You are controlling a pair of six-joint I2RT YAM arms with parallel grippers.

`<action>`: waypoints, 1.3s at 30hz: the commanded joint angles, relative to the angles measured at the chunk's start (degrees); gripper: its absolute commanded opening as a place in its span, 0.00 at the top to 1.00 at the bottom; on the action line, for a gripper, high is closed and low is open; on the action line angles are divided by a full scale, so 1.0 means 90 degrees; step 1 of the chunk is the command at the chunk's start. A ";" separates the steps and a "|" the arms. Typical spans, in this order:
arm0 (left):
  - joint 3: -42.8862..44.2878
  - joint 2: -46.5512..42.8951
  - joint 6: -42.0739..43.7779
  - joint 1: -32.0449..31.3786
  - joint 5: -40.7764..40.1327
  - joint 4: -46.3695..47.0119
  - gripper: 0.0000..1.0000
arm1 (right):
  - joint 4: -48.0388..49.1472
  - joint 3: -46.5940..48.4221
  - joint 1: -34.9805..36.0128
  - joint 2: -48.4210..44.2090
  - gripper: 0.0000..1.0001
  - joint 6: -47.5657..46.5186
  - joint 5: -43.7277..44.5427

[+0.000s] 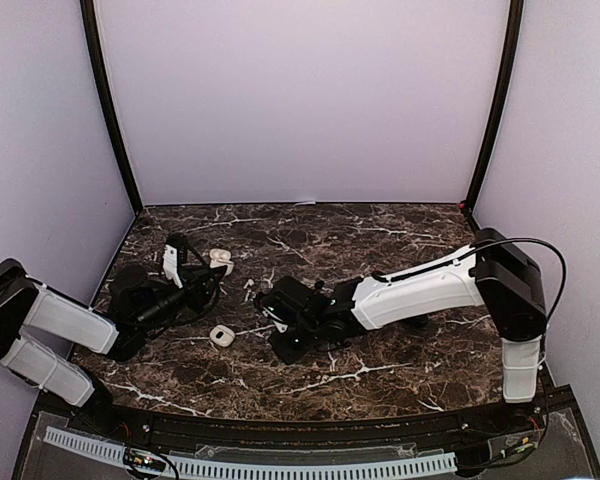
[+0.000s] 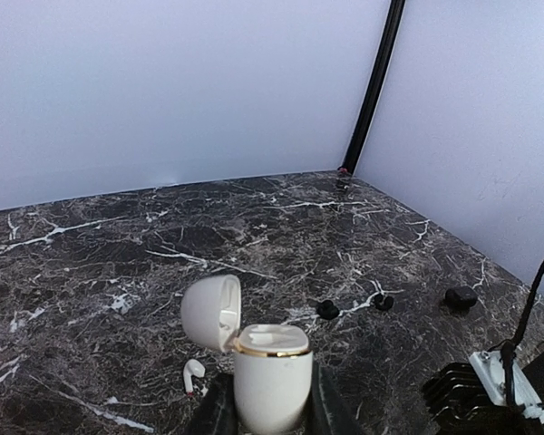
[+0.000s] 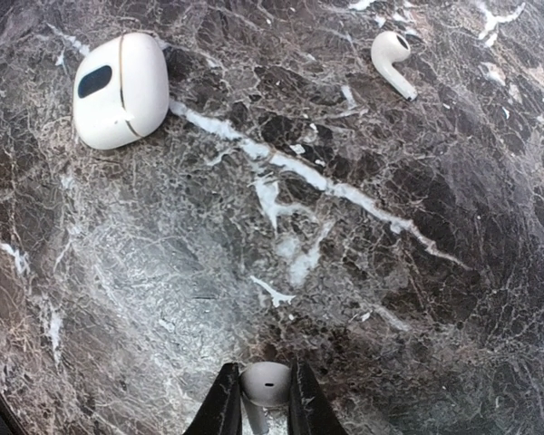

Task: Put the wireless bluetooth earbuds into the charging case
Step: Pick up the left earbud from the center of the board, then place the left earbud at the center of the board.

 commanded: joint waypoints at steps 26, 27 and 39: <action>0.0035 0.1899 0.0019 -0.0420 0.3906 0.4240 0.86 | 0.6539 -0.3658 0.0019 -0.3787 0.88 0.0194 -0.0642; 0.0036 0.1905 0.0088 -0.0475 0.3934 0.4248 0.86 | 0.6655 -0.3668 0.0017 -0.3761 0.88 0.0190 -0.0724; -0.0009 0.1823 0.0789 -0.0828 0.4108 0.4254 0.88 | 0.7424 -0.3409 0.0157 -0.3051 0.89 -0.0087 -0.1243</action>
